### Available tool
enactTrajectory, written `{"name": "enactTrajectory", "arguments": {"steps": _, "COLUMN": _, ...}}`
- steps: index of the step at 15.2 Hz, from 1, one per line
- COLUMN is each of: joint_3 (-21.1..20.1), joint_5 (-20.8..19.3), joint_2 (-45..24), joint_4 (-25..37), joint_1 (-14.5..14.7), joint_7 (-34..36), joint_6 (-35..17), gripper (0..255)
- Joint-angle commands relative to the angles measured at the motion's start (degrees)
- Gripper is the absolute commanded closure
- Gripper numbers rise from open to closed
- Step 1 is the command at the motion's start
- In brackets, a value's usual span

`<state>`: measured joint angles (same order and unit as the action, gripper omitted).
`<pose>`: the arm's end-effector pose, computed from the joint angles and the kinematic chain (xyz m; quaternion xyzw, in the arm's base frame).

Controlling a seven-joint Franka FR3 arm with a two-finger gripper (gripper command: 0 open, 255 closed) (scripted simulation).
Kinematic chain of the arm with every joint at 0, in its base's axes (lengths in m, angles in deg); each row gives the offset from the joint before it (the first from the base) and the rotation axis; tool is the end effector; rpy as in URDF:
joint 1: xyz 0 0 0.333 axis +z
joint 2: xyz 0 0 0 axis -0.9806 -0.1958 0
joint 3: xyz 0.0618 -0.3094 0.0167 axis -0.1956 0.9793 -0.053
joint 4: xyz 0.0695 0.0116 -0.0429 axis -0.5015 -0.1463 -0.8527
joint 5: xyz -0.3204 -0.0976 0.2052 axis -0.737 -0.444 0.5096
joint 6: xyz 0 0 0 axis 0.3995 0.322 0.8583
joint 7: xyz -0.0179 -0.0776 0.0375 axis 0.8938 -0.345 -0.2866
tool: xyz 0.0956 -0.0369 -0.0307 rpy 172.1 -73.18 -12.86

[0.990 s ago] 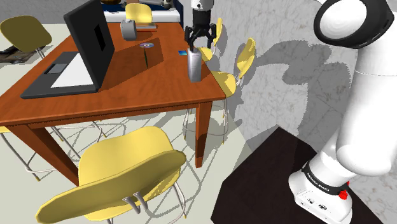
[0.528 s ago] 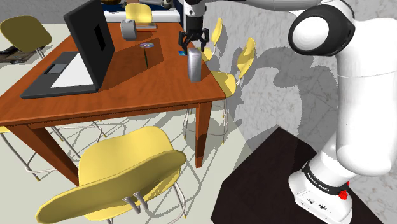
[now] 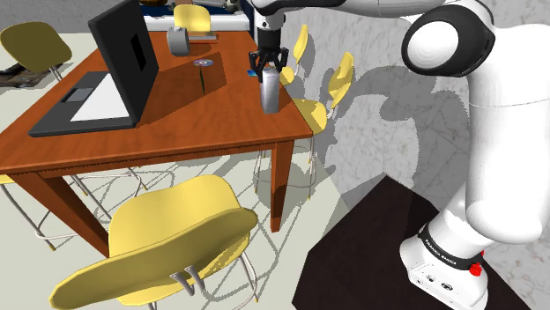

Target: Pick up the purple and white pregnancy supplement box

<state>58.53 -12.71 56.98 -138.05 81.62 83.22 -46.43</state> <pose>0.7059 0.0352 0.4953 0.9924 -0.1227 -0.0052 0.0097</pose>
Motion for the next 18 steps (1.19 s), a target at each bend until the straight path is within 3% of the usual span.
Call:
{"name": "enactTrajectory", "arguments": {"steps": 1, "joint_3": 0.00, "joint_5": 0.00, "joint_2": -0.01, "joint_4": 0.00, "joint_1": 0.00, "joint_7": 0.00, "joint_6": -0.01, "gripper": 255}}
{"name": "enactTrajectory", "arguments": {"steps": 7, "joint_3": 0.00, "joint_5": -0.01, "joint_2": 0.08, "joint_4": -0.16, "joint_1": 0.02, "joint_7": 0.02, "joint_6": -0.08, "gripper": 255}}
{"name": "enactTrajectory", "arguments": {"steps": 18, "joint_3": 0.02, "joint_5": 0.00, "joint_2": -3.48, "joint_4": 14.21, "joint_1": 0.06, "joint_7": -0.15, "joint_6": 10.74, "gripper": 255}}
